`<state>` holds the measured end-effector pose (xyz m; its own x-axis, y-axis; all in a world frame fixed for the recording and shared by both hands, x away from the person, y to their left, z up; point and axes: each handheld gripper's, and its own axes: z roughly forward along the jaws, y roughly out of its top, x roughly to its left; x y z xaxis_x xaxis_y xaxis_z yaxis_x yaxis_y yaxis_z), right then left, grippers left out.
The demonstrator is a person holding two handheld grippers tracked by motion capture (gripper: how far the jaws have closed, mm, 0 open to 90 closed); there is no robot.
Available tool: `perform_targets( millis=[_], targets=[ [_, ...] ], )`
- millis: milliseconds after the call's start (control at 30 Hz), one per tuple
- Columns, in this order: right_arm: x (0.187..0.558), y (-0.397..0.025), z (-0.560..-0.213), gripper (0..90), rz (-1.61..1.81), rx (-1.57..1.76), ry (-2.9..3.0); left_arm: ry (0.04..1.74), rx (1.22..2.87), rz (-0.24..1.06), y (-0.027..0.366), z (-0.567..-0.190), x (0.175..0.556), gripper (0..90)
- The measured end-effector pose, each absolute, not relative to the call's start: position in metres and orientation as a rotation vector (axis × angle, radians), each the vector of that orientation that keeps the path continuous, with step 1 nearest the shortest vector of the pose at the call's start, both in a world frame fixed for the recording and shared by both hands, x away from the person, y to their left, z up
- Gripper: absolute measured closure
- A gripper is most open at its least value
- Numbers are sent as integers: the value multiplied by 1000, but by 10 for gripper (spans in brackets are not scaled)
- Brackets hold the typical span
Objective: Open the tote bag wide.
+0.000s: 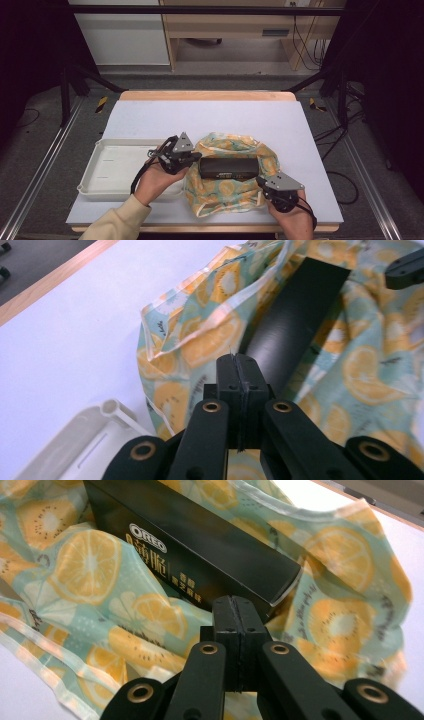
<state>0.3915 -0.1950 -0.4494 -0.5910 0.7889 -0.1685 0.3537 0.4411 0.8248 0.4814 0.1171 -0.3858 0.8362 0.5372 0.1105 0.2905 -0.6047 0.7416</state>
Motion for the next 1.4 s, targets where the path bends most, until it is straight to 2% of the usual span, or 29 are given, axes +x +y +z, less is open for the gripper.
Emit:
perform_targets(
  millis=[200, 533, 933, 1033, 1233, 1400],
  targets=[
    [398, -187, -453, 900, 1036, 948, 2178, 646, 2355, 444, 104, -409, 507, 900],
    [413, -175, -467, 900, 962, 970, 2302, 750, 2411, 433, 101, -433, 542, 900],
    [411, -169, -477, 900, 919, 969, 2410, 749, 2470, 462, 86, -439, 567, 900],
    [410, -171, -475, 900, 930, 970, 2397, 748, 2470, 452, 85, -440, 567, 900],
    [400, -192, -441, 900, 1028, 971, 2199, 735, 2443, 431, 88, -434, 564, 900],
    [427, -209, -424, 900, 1067, 1014, 2056, 723, 2437, 421, 86, -430, 564, 900]
  ],
)
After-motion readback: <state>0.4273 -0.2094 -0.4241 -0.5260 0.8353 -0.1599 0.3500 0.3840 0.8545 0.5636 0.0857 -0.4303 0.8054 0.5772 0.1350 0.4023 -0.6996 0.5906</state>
